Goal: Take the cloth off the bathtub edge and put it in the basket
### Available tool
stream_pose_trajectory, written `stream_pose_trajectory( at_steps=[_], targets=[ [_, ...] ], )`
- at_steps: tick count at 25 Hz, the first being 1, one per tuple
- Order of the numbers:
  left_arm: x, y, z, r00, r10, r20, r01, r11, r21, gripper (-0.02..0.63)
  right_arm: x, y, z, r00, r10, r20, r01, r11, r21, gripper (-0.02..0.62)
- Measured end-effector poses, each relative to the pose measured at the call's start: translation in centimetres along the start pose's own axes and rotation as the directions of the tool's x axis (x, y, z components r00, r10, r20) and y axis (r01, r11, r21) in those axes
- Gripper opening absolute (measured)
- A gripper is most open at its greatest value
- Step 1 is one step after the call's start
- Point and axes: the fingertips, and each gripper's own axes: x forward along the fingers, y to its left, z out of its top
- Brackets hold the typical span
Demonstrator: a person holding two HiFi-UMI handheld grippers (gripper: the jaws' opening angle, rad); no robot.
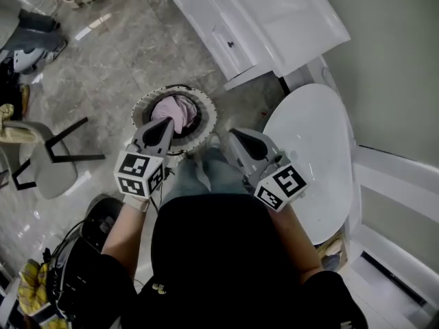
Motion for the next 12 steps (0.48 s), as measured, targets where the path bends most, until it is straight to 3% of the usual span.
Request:
stream_pose_trajectory(
  at_steps=[12],
  targets=[
    [-6.7,-5.6,6.6,0.989,0.071,0.128,-0.081,0.994,0.074,0.014,-1.6,2.9,5.4,0.981,0.19,0.041,-0.186,0.979,-0.081,-0.003]
  ],
)
